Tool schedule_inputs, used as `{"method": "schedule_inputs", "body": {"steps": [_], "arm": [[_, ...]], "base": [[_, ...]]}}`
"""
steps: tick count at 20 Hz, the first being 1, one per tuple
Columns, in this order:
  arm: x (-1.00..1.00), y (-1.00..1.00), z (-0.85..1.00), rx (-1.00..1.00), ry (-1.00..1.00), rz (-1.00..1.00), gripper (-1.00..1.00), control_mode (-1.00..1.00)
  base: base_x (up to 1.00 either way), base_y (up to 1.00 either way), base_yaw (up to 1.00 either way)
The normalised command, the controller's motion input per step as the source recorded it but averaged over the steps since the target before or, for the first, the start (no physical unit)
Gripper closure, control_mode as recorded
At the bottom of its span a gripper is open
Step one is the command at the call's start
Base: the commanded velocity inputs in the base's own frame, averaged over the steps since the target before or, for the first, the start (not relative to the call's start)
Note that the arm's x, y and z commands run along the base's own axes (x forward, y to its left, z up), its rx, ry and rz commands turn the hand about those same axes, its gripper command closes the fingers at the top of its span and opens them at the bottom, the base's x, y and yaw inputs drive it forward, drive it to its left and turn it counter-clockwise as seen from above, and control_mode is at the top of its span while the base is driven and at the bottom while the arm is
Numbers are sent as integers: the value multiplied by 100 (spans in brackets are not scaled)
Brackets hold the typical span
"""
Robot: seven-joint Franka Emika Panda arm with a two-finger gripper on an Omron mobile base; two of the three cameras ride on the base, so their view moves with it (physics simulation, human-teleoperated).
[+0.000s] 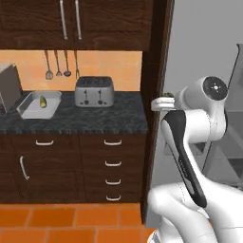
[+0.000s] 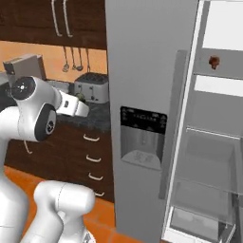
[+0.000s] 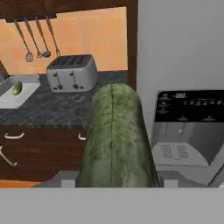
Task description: Place one cucumber and one chicken drumstick in each tupperware on the nearby counter, to pack two identical lunches.
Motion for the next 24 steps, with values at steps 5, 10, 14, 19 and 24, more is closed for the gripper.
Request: {"method": "schedule_inputs", "body": {"steps": [5, 10, 14, 19, 24], "arm": [[0, 0, 0, 0, 0, 0, 100, 100], [0, 0, 0, 0, 0, 0, 100, 100], [0, 0, 0, 0, 0, 0, 100, 100], [0, 0, 0, 0, 0, 0, 100, 100], [0, 0, 0, 0, 0, 0, 100, 100]], "base": [[65, 100, 26], [97, 100, 16], [100, 100, 0], [88, 98, -26], [51, 58, -46]]}}
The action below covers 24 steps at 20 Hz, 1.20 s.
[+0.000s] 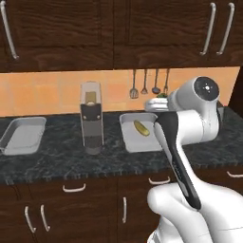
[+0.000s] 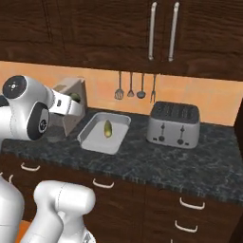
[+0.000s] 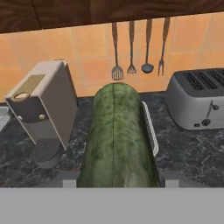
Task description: Place one cucumber and one chicken drumstick in each tupperware on the nearby counter, to pack two identical lunches.
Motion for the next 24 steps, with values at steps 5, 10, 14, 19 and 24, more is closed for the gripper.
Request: {"method": "schedule_inputs", "body": {"steps": [5, 10, 14, 19, 24], "arm": [[0, 0, 0, 0, 0, 0, 100, 100], [0, 0, 0, 0, 0, 0, 100, 100], [0, 0, 0, 0, 0, 0, 100, 100], [0, 0, 0, 0, 0, 0, 100, 100], [0, 0, 0, 0, 0, 0, 100, 100]], "base": [[34, 32, -48], [12, 62, -37], [-36, 100, -7], [-17, 100, -2], [3, 100, -3]]}}
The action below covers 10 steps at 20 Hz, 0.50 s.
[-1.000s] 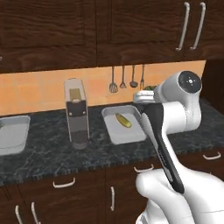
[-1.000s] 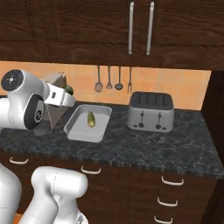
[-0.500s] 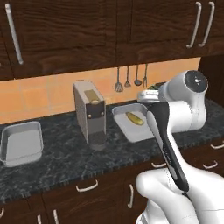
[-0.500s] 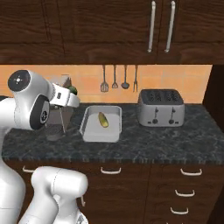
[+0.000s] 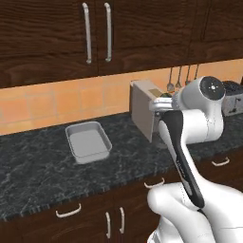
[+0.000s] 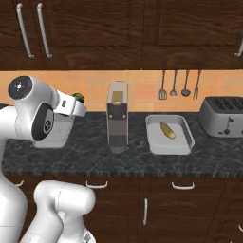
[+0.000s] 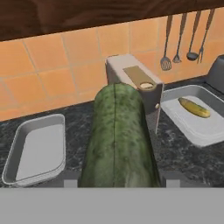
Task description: Place one cucumber and one chicken drumstick in each tupperware on the nearby counter, to pack two identical lunches.
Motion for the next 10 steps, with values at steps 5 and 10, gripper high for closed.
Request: {"method": "schedule_inputs", "body": {"steps": [5, 10], "arm": [[0, 0, 0, 0, 0, 0, 100, 100], [0, 0, 0, 0, 0, 0, 100, 100]], "base": [[58, 100, -10], [61, 38, -18]]}}
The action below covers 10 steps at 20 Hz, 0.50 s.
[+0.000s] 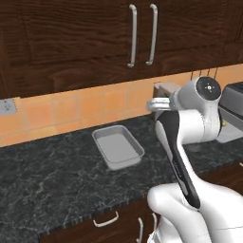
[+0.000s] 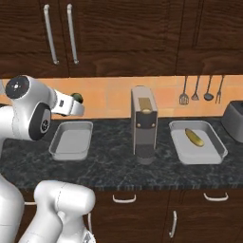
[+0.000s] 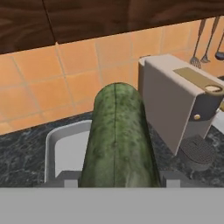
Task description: Place one cucumber and one chicken drumstick in each tupperware on the nearby counter, to pack two identical lunches.
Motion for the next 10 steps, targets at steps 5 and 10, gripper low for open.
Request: {"method": "schedule_inputs", "body": {"steps": [5, 10], "arm": [[17, -2, -62, -2, 14, -8, 100, -100], [63, 28, -97, 2, 18, 21, 100, -100]], "base": [[2, 0, -3], [0, 0, 0]]}}
